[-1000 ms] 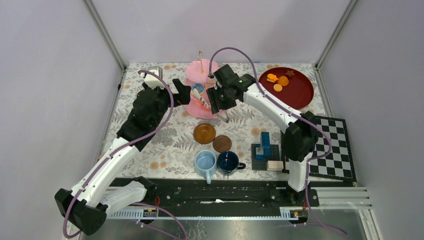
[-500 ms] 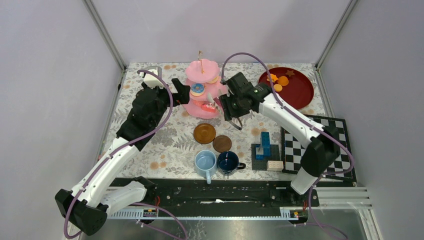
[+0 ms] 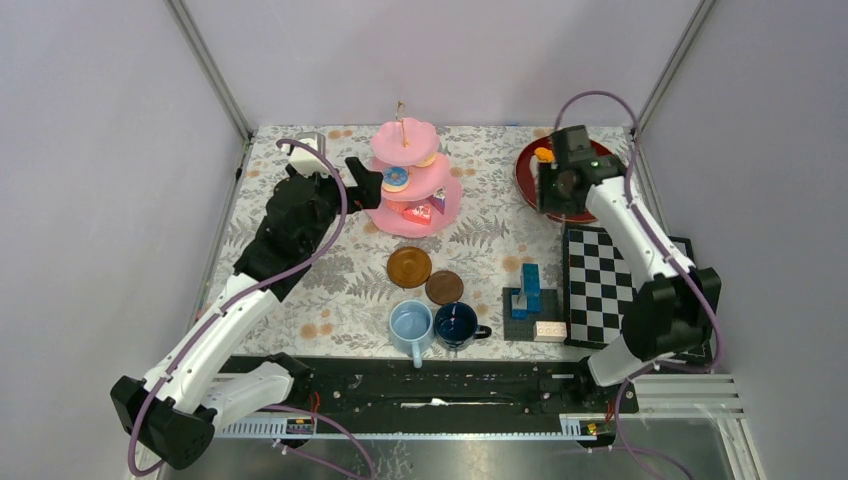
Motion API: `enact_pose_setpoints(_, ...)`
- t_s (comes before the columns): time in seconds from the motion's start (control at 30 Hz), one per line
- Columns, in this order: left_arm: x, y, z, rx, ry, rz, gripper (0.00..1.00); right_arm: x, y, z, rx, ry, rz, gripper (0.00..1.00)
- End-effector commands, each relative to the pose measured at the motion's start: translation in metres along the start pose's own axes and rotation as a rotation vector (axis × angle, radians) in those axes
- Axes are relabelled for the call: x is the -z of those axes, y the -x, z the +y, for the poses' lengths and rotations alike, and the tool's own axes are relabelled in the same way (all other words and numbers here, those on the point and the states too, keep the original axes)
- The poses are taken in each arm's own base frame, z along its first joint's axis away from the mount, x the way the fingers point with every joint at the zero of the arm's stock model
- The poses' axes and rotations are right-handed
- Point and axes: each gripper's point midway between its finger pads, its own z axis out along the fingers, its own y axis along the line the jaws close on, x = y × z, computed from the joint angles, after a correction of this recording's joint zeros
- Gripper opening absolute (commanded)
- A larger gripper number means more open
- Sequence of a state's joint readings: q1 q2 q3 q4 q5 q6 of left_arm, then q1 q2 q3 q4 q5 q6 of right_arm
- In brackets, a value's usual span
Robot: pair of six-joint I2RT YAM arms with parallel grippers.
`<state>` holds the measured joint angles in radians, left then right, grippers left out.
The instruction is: Serve the afternoon tea
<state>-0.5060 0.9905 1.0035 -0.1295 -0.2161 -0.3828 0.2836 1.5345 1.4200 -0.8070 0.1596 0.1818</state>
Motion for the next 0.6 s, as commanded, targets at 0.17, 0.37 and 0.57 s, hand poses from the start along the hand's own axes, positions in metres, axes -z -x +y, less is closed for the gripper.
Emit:
enact_pose_setpoints(0.17, 0.000, 0.004, -0.016, -0.001, -0.042, -0.022, 0.99, -0.056, 0.055, -0.080, -0.188, -0.091, 0.023, 0.55)
enact_pose_setpoints(0.37, 0.001, 0.004, -0.017, -0.009, -0.041, -0.020, 0.99, -0.095, 0.058, -0.108, -0.248, -0.052, 0.093, 0.56)
enact_pose_setpoints(0.57, 0.000, 0.002, -0.016, -0.016, -0.034, -0.016, 0.99, -0.108, 0.069, -0.112, -0.244, -0.040, 0.088, 0.57)
